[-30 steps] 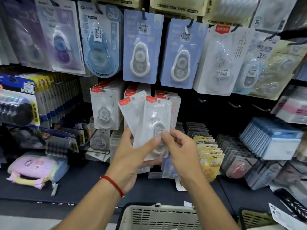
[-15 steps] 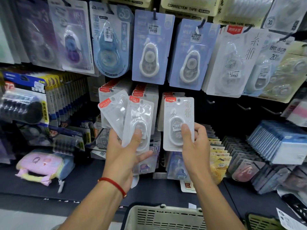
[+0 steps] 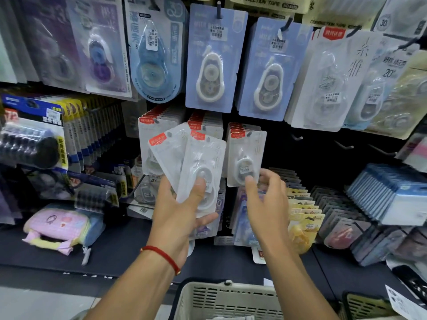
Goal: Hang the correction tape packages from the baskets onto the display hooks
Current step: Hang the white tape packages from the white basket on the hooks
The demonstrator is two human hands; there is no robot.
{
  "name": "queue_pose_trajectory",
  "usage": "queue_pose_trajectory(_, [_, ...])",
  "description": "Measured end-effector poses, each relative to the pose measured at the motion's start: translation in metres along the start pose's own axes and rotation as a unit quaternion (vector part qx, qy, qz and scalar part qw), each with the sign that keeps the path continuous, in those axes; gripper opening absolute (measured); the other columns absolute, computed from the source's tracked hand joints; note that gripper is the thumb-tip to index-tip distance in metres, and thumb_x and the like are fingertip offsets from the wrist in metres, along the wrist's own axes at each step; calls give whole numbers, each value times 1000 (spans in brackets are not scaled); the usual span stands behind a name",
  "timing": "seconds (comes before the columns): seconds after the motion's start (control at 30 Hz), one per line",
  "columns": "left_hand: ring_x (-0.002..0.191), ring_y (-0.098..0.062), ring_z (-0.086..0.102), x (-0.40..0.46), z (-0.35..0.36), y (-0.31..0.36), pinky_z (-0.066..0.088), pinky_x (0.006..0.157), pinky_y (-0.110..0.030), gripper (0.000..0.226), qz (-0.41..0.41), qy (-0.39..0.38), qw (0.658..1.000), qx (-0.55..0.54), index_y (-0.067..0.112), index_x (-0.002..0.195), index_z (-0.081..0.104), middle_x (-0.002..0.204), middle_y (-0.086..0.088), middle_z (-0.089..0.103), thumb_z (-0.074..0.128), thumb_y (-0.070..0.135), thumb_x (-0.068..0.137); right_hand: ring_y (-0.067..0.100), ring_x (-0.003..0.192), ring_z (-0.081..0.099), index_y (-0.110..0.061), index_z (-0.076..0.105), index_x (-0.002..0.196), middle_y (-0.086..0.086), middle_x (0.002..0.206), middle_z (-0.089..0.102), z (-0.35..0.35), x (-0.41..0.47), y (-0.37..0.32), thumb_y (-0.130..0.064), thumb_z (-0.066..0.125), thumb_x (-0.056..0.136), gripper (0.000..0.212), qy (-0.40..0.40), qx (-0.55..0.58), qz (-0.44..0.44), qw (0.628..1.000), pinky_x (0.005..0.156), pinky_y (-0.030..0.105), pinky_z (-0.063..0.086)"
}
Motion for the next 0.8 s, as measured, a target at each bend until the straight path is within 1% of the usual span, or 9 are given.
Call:
queue_pose_trajectory(0.07, [103,-23,77,-2,3,-1,65,67,-43,40,1,-10,1000,21,35,128,63,122,7,74,78,35,91,1,105,63,-35,66,115,-15,116,65,6,-7,-6,-46,58,104,17,-87,78,-6,993,87,12,47])
queue_pose_trajectory(0.1, [103,-25,77,-3,5,-1,64,65,-43,41,2,-17,999,30,34,127,64,119,6,75,79,36,89,-1,95,64,-35,69,107,-18,105,69,9,-11,-9,-48,59,104,16,-134,113,-11,984,80,10,47])
queue_pose_trajectory(0.17, [103,-29,77,-4,9,-3,64,64,-47,43,-5,-31,999,41,34,127,63,118,3,76,80,38,88,5,89,69,-32,72,105,-15,97,75,13,-18,-13,-53,63,99,24,-180,162,-15,970,77,19,53])
queue_pose_trajectory(0.27, [102,-27,78,-5,11,-7,64,66,-49,41,-13,-39,998,54,34,128,61,119,1,76,79,37,91,20,97,74,-25,74,109,-4,101,79,13,-21,-12,-44,69,99,22,-174,206,5,963,87,36,60])
queue_pose_trajectory(0.37, [97,-25,79,-5,11,-7,66,70,-47,32,-19,-27,997,64,34,127,60,117,4,77,73,32,98,16,96,76,-22,73,111,-2,103,80,9,-16,-6,-29,70,101,13,-135,249,44,958,79,29,60])
queue_pose_trajectory(0.43, [92,-27,79,-4,9,-7,67,71,-48,26,-28,-5,998,57,33,125,62,113,4,78,69,24,101,16,96,77,-21,70,114,-2,105,80,3,-11,-2,-27,70,100,15,-90,273,77,955,80,33,61])
queue_pose_trajectory(0.57, [91,-36,76,-3,6,-3,62,75,-66,29,-39,12,998,57,30,121,63,113,-4,76,65,9,100,18,99,77,-26,72,111,-4,107,80,-9,0,3,-31,74,97,15,-34,276,58,959,84,39,61])
queue_pose_trajectory(0.67, [83,-31,70,-3,6,-2,60,77,-69,29,-43,17,997,61,30,120,64,115,-6,74,65,9,100,19,104,76,-27,72,113,-3,110,80,-11,6,2,-37,76,97,20,-26,278,46,959,90,42,60])
queue_pose_trajectory(0.8, [97,-43,73,-5,5,0,60,79,-71,30,-50,17,997,62,31,121,64,117,-6,73,65,10,100,14,103,76,-28,72,116,-6,110,80,-7,13,2,-40,76,95,24,-22,270,46,961,94,42,61])
Point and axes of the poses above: each hand's wrist, its own x-axis towards the middle knuckle, its own z-axis out of the palm, y = z × x, the point moved 2 cm from there along x, towards the middle knuckle
